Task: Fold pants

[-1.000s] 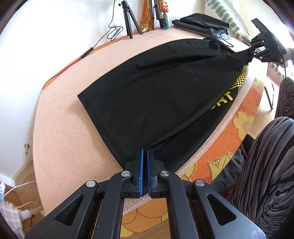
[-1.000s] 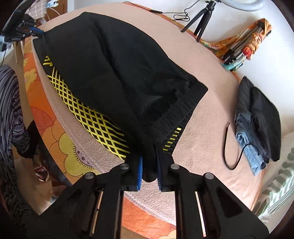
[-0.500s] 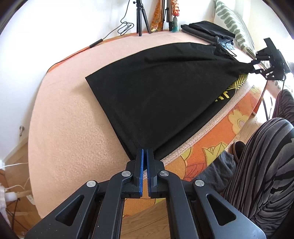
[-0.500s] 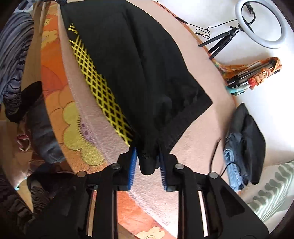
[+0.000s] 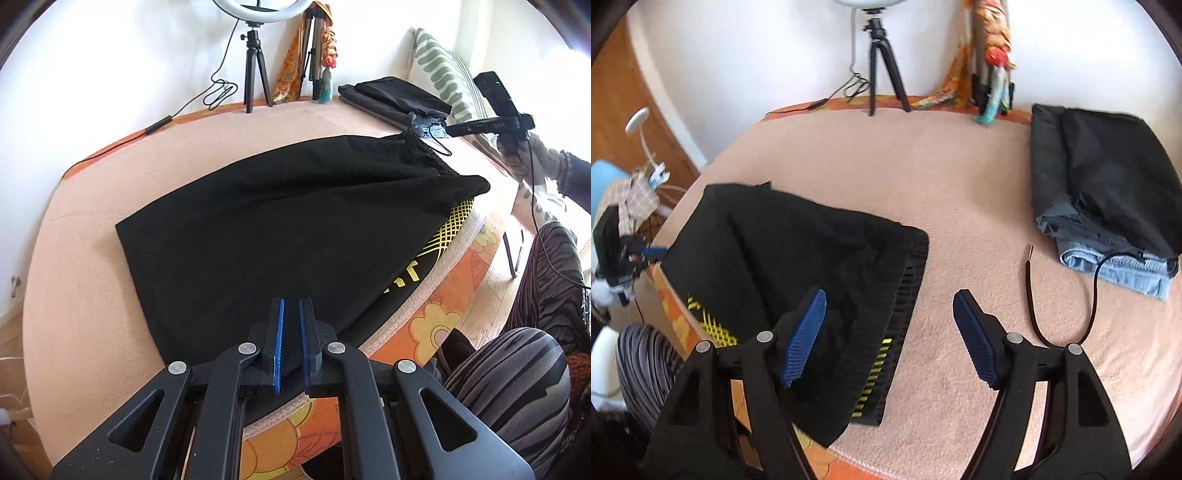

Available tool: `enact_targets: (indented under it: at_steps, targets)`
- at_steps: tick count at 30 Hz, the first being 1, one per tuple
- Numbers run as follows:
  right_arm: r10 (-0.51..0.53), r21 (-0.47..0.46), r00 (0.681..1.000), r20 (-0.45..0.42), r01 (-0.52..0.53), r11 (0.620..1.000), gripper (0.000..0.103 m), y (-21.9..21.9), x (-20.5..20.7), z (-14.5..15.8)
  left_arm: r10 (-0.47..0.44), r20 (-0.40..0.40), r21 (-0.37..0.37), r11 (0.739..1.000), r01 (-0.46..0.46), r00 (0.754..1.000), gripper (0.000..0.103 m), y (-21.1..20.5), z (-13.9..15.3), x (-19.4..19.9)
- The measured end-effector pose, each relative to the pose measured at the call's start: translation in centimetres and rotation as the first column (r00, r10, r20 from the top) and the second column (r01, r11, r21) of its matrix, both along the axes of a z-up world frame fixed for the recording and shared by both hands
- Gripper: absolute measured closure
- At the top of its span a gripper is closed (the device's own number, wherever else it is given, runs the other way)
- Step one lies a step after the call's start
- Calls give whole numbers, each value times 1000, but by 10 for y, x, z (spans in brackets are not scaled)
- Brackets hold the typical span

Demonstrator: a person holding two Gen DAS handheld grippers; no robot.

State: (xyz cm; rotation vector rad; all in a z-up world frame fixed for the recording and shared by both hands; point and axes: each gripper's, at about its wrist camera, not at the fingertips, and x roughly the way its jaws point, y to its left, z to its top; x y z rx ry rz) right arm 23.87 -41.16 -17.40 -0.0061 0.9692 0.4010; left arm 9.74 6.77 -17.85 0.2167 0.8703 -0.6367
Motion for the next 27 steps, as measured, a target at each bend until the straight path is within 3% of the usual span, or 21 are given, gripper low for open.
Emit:
enact_targets:
  at_steps: [5, 9, 11, 12, 14, 16, 17, 19, 23, 25, 27]
  targets:
    - [-116, 183, 985, -126, 138, 973, 29, -17, 50, -41, -9, -33, -6, 1000, 9, 999, 97, -7, -12, 3]
    - [-122, 230, 977, -175, 161, 960, 29, -12, 72, -63, -7, -68, 3, 1000, 7, 998, 97, -8, -24, 6]
    - [-89, 257, 982, -164, 130, 958, 47, -6, 76, -64, -7, -68, -11, 1000, 6, 998, 97, -8, -26, 6]
    - [-64, 274, 981, -181, 113, 955, 79, -1, 78, -65, -5, -76, -22, 1000, 3, 997, 97, -7, -27, 7]
    - [-48, 218, 987, -151, 80, 973, 81, 8, 81, -58, -7, -85, -40, 999, 4, 996, 97, -5, -28, 8]
    - [-24, 147, 998, -60, 33, 989, 87, 13, 83, -40, -16, -88, -53, 999, 11, 996, 97, -1, -28, 5]
    - [-37, 118, 999, -32, 41, 992, 87, 11, 87, -34, -19, -91, -62, 998, 13, 996, 97, 0, -29, 4]
    - [-43, 118, 997, -57, 49, 992, 87, 4, 100, -33, -21, -100, -81, 997, 13, 995, 97, 4, -29, 2]
    - [-6, -80, 995, -104, -2, 997, 84, 20, 106, -46, -31, -101, -95, 995, 21, 994, 97, 10, -29, -5]
    - [-33, -142, 996, -87, 21, 990, 66, 24, 104, -40, -31, -102, -98, 995, 21, 994, 97, 12, -28, -8]
    - [-37, -146, 999, -24, 33, 989, 59, 29, 102, -24, -35, -94, -91, 995, 26, 995, 97, 13, -27, -10]
